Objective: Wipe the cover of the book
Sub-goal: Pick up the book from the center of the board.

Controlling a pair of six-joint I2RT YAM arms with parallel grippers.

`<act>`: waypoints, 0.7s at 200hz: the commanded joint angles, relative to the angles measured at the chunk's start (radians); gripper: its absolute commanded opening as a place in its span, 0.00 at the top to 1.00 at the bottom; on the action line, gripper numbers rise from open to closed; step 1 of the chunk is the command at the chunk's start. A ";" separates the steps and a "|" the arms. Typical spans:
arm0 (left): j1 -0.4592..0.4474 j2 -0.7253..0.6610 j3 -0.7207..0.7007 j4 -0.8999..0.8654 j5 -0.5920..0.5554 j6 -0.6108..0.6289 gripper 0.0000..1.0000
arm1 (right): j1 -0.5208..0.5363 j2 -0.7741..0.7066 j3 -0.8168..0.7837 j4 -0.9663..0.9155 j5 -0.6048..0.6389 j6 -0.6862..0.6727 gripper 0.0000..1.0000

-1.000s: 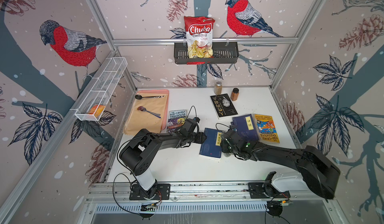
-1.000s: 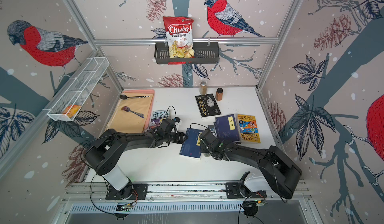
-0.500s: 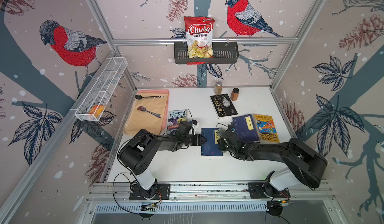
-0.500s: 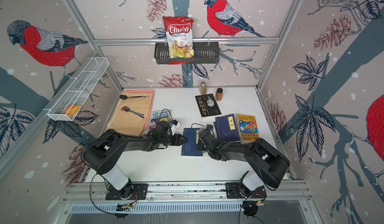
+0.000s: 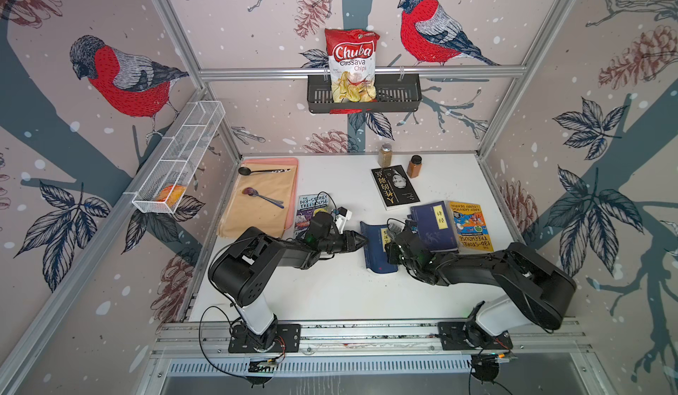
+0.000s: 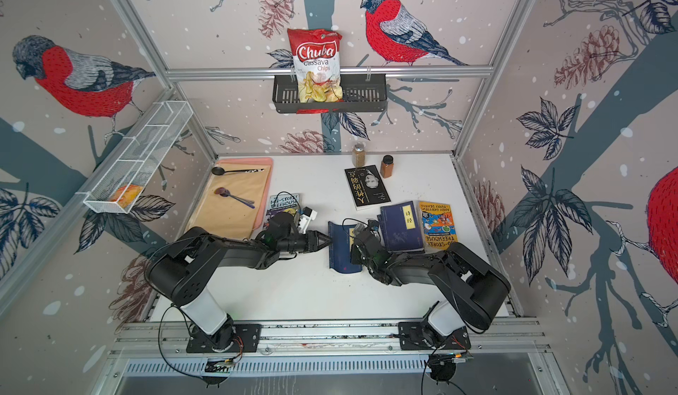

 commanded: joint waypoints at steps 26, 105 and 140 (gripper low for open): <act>-0.008 -0.005 0.052 -0.198 -0.050 0.108 0.64 | -0.008 0.007 -0.023 -0.147 -0.177 0.020 0.69; -0.016 -0.044 0.103 -0.379 -0.170 0.186 1.00 | -0.010 -0.078 -0.025 -0.164 -0.137 0.002 0.53; -0.016 -0.149 0.208 -0.577 -0.269 0.262 1.00 | 0.004 -0.279 0.002 -0.258 -0.043 -0.052 0.39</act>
